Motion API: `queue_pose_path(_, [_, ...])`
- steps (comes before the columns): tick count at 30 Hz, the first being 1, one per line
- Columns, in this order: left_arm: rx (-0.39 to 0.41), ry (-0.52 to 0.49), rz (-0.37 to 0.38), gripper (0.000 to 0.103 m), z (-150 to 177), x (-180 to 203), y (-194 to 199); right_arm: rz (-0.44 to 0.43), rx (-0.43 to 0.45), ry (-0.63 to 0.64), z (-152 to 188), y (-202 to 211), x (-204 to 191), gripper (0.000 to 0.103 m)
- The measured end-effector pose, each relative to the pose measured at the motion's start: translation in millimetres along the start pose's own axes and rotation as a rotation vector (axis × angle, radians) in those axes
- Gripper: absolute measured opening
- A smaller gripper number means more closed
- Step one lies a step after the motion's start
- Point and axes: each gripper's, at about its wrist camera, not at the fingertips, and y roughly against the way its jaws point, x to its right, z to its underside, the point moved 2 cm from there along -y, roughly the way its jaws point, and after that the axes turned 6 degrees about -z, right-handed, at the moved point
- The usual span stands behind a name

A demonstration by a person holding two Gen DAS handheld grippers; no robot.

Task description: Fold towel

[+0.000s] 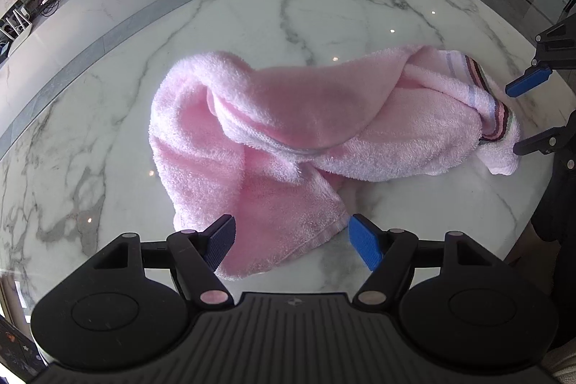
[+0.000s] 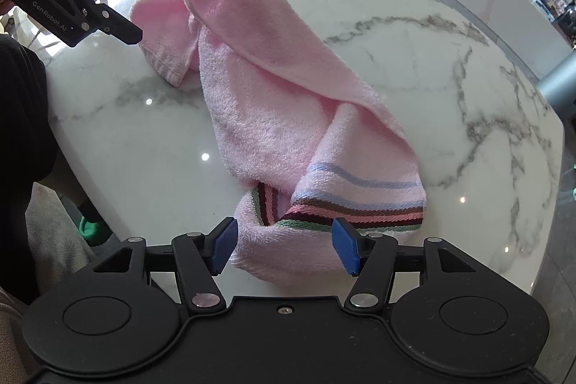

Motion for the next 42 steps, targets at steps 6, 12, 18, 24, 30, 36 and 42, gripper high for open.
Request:
queue_pose_path(6, [-0.036, 0.035, 0.012, 0.069, 2, 9, -32, 0.026, -0.028, 0.003, 5, -17, 4, 0.060])
queue_pose_path(12, [-0.053, 0.120, 0.034, 0.057, 7, 2, -51, -0.008, -0.035, -0.039, 7, -27, 11, 0.030])
queue_pose_path(18, [-0.051, 0.201, 0.077, 0.011, 11, -18, -45, 0.004, -0.037, -0.048, 13, -20, 21, 0.012])
queue_pose_path(24, [-0.048, 0.213, 0.062, 0.006, 17, -29, -34, 0.062, -0.048, -0.054, 23, -8, 33, 0.010])
queue_pose_path(30, [0.007, 0.240, 0.029, 0.005, 16, -53, -3, 0.148, -0.070, -0.075, 34, 10, 58, 0.010])
queue_pose_path(36, [0.051, 0.274, -0.052, 0.005, -1, -87, 16, 0.269, -0.105, -0.115, 38, 24, 104, 0.010])
queue_pose_path(42, [0.098, 0.293, -0.126, 0.005, -36, -118, 25, 0.404, -0.136, -0.141, 31, 34, 153, 0.010])
